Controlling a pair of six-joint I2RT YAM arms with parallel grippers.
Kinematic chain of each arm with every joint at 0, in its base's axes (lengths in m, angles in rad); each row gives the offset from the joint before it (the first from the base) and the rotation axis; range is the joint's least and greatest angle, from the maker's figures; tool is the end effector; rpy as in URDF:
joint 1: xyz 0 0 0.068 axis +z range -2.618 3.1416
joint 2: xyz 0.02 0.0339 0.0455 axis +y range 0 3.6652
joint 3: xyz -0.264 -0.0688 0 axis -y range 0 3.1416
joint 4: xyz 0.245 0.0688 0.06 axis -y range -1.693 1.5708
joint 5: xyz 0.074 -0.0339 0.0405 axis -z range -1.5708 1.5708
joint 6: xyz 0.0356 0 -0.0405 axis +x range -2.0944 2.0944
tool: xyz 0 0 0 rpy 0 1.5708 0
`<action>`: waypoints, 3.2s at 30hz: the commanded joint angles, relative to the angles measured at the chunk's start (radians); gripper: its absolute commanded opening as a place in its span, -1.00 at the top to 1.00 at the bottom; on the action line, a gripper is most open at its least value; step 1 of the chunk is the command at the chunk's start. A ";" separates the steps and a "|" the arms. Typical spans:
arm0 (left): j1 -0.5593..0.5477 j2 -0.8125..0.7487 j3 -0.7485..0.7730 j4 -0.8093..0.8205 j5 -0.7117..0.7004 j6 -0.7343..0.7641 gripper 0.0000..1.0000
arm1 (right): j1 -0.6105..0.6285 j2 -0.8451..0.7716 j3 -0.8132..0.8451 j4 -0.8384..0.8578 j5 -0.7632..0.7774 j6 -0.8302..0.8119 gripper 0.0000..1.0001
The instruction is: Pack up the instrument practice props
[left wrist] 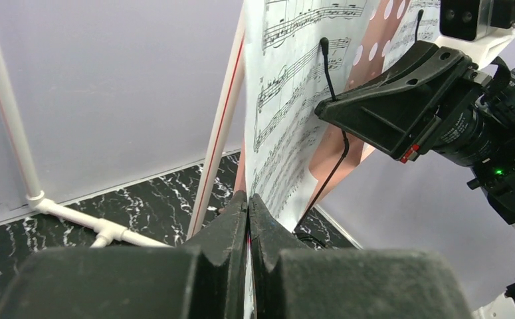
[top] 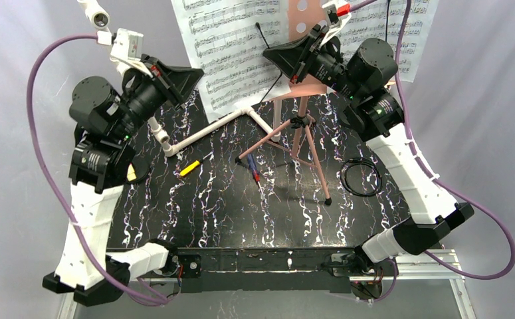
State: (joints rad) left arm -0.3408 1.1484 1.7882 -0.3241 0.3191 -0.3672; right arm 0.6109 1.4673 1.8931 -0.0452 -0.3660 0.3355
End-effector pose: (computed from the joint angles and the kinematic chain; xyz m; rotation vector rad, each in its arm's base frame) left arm 0.1612 -0.0690 0.5822 0.2676 1.2864 -0.8066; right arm 0.2308 0.1771 0.5718 -0.5053 1.1802 1.0377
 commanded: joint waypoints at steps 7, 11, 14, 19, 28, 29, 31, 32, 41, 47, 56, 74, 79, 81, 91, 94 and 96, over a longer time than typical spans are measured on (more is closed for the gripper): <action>0.000 -0.100 -0.012 -0.162 -0.178 0.106 1.00 | 0.005 -0.048 -0.022 0.061 0.039 -0.012 0.94; 0.000 -0.113 0.008 -0.222 -0.252 0.130 1.00 | 0.005 -0.045 -0.019 0.058 0.041 -0.014 0.91; 0.000 -0.130 0.020 -0.252 -0.298 0.148 1.00 | 0.004 -0.045 -0.019 0.056 0.043 -0.013 0.90; -0.001 -0.161 0.034 -0.273 -0.365 0.167 1.00 | 0.005 -0.043 -0.016 0.056 0.045 -0.010 0.90; -0.001 -0.169 0.080 -0.323 -0.414 0.193 1.00 | 0.005 -0.041 -0.010 0.056 0.047 -0.009 0.88; 0.000 -0.170 0.084 -0.333 -0.418 0.196 1.00 | 0.005 -0.040 -0.009 0.056 0.046 -0.009 0.84; 0.000 -0.175 0.087 -0.358 -0.431 0.202 1.00 | 0.006 -0.039 -0.009 0.055 0.044 -0.009 0.72; 0.000 -0.181 0.086 -0.369 -0.438 0.205 1.00 | 0.006 -0.040 -0.010 0.054 0.045 -0.009 0.64; 0.000 -0.243 0.018 -0.481 -0.472 0.202 1.00 | 0.004 -0.069 -0.035 0.054 0.039 -0.018 0.21; 0.000 -0.292 -0.053 -0.566 -0.477 0.178 1.00 | 0.004 -0.091 -0.044 0.064 0.001 -0.028 -0.09; 0.000 -0.290 -0.195 -0.658 -0.331 0.139 1.00 | 0.005 -0.172 -0.120 0.094 -0.033 -0.105 -0.54; -0.001 -0.187 -0.632 -0.653 0.183 -0.027 1.00 | 0.005 -0.428 -0.429 0.140 0.075 -0.258 -0.97; 0.000 -0.220 -0.781 -0.588 0.025 -0.108 1.00 | 0.004 -0.488 -0.518 0.140 0.102 -0.277 -0.97; 0.000 -0.216 -0.830 -0.554 -0.015 -0.133 1.00 | 0.004 -0.508 -0.541 0.116 0.116 -0.296 -0.97; -0.001 -0.053 -0.927 -0.527 -0.203 -0.132 1.00 | 0.005 -0.630 -0.654 0.047 0.217 -0.385 -0.97; 0.001 -0.015 -0.926 -0.527 -0.276 -0.120 1.00 | 0.004 -0.653 -0.672 -0.001 0.246 -0.407 -0.97; 0.003 0.015 -0.920 -0.530 -0.304 -0.111 1.00 | 0.005 -0.669 -0.680 -0.013 0.258 -0.420 -0.97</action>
State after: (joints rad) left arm -0.3424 1.1339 0.8608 -0.8417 0.1280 -0.4969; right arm 0.6155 0.8295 1.2278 -0.0372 -0.1642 -0.0322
